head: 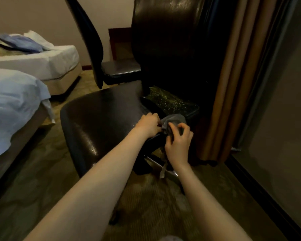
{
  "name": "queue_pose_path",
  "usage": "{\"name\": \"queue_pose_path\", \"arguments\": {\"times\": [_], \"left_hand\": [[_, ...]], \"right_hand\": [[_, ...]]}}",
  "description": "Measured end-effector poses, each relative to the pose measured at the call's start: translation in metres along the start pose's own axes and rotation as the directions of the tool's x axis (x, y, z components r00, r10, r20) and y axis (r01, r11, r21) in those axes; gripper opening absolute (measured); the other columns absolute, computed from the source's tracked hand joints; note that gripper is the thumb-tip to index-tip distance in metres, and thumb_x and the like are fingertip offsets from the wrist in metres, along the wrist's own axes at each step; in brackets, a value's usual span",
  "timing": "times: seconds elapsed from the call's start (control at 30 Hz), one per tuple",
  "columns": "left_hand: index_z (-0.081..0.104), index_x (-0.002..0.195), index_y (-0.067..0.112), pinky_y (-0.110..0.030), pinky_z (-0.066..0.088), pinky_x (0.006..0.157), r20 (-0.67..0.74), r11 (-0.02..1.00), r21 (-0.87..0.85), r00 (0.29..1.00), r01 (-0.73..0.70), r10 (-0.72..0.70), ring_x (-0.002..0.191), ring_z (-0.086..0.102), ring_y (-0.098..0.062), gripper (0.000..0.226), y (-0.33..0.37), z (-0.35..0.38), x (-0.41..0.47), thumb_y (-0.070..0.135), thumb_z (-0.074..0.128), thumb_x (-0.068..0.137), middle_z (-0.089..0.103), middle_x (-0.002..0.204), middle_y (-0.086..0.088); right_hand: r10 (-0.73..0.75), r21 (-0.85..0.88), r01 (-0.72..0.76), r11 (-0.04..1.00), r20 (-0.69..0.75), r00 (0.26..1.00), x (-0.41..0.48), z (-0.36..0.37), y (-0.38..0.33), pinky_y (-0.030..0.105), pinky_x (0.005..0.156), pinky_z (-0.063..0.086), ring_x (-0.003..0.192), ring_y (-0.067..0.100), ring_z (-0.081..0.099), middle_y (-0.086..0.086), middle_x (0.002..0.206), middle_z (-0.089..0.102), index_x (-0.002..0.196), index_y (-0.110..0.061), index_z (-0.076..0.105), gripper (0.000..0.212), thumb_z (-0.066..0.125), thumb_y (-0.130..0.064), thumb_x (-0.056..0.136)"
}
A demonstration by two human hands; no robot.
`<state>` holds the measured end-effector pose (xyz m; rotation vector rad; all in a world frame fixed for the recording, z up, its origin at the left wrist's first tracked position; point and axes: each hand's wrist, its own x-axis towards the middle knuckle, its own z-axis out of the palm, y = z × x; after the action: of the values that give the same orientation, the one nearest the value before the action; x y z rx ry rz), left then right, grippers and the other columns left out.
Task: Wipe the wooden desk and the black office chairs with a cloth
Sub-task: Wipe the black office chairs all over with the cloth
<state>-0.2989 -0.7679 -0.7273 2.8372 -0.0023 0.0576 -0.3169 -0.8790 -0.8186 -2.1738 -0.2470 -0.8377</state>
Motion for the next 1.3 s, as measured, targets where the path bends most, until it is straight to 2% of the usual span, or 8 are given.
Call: {"name": "queue_pose_path", "arguments": {"times": [0.3, 0.47, 0.67, 0.77, 0.93, 1.07, 1.2, 1.3], "left_hand": [[0.04, 0.13, 0.003, -0.04, 0.037, 0.1, -0.015, 0.999, 0.022, 0.999, 0.041, -0.04, 0.125, 0.039, -0.036, 0.054, 0.005, 0.0, -0.003, 0.025, 0.064, 0.088, 0.043, 0.133, -0.018], [0.036, 0.134, 0.002, -0.043, 0.037, 0.104, 0.039, 0.999, 0.004, 0.998, 0.05, -0.05, 0.127, 0.035, -0.036, 0.055, 0.005, -0.003, -0.006, 0.025, 0.061, 0.09, 0.039, 0.136, -0.019], [0.038, 0.125, 0.001, -0.039, 0.037, 0.099, -0.022, 0.997, 0.012, 0.997, -0.079, 0.08, 0.121, 0.032, -0.036, 0.051, 0.022, 0.0, -0.001, 0.013, 0.061, 0.081, 0.036, 0.128, -0.017], [0.042, 0.119, -0.001, -0.037, 0.036, 0.097, -0.01, 0.986, -0.151, 0.998, -0.067, 0.066, 0.116, 0.037, -0.035, 0.045, 0.023, 0.013, 0.002, 0.012, 0.057, 0.079, 0.041, 0.122, -0.017], [0.044, 0.105, 0.007, -0.034, 0.042, 0.077, 0.126, 0.861, -0.502, 0.992, 0.082, -0.02, 0.094, 0.05, -0.025, 0.027, 0.002, 0.011, 0.017, 0.001, 0.051, 0.079, 0.051, 0.103, -0.012], [0.047, 0.104, 0.01, -0.028, 0.042, 0.075, 0.164, 0.765, -0.626, 0.985, 0.15, -0.059, 0.082, 0.048, -0.016, 0.025, -0.002, 0.007, 0.019, -0.004, 0.045, 0.084, 0.05, 0.085, -0.002], [0.048, 0.093, 0.015, -0.032, 0.042, 0.083, 0.132, 0.722, -0.67, 0.985, 0.171, -0.111, 0.085, 0.049, -0.019, 0.02, -0.002, 0.006, 0.017, -0.002, 0.038, 0.086, 0.053, 0.089, -0.004], [0.048, 0.097, 0.015, -0.031, 0.039, 0.084, 0.11, 0.766, -0.623, 0.987, 0.158, -0.114, 0.099, 0.048, -0.023, 0.018, 0.0, 0.008, 0.015, 0.001, 0.042, 0.087, 0.053, 0.101, -0.006]], "right_hand": [[0.263, 0.116, -0.265, 0.957, 0.032, 0.964, -0.013, 0.0, -0.001, 0.025, 0.096, 0.028, 0.117, 0.025, 0.033, 0.011, 0.128, 0.035, 0.128, -0.014, 0.053, 0.04, 0.057, -0.007, 0.089], [0.753, 0.157, -0.753, 0.639, 0.07, 0.654, -0.005, -0.013, 0.024, 0.038, 0.099, 0.039, 0.119, 0.034, 0.043, 0.013, 0.132, 0.042, 0.12, -0.015, 0.059, 0.029, 0.052, -0.009, 0.093], [0.437, 0.189, -0.404, 0.895, -0.189, 0.879, 0.023, -0.022, 0.013, 0.02, 0.091, 0.027, 0.116, 0.028, 0.036, 0.014, 0.127, 0.042, 0.121, -0.009, 0.06, 0.033, 0.056, -0.003, 0.089], [0.297, 0.055, -0.292, 0.955, -0.144, 0.944, 0.021, -0.008, 0.023, 0.018, 0.091, 0.023, 0.115, 0.027, 0.035, 0.014, 0.128, 0.04, 0.127, -0.01, 0.056, 0.04, 0.058, -0.005, 0.088], [0.578, -0.08, -0.573, 0.816, 0.096, 0.81, -0.013, 0.01, 0.07, 0.028, 0.099, 0.03, 0.121, 0.031, 0.036, 0.013, 0.133, 0.039, 0.131, -0.01, 0.053, 0.037, 0.049, -0.011, 0.095], [0.56, 0.159, -0.544, 0.824, -0.085, 0.824, -0.003, 0.003, 0.05, 0.025, 0.097, 0.028, 0.12, 0.032, 0.038, 0.016, 0.126, 0.042, 0.126, -0.008, 0.058, 0.034, 0.053, -0.005, 0.092], [0.242, 0.124, -0.213, 0.969, -0.306, 0.921, 0.025, -0.014, 0.016, 0.013, 0.088, 0.024, 0.104, 0.026, 0.042, 0.018, 0.112, 0.051, 0.113, -0.004, 0.067, 0.03, 0.062, -0.001, 0.084], [-0.102, -0.012, 0.102, 0.995, -0.228, 0.968, 0.017, -0.007, 0.005, 0.018, 0.088, 0.032, 0.097, 0.025, 0.045, 0.017, 0.107, 0.053, 0.111, -0.007, 0.068, 0.032, 0.056, -0.01, 0.081]]}}
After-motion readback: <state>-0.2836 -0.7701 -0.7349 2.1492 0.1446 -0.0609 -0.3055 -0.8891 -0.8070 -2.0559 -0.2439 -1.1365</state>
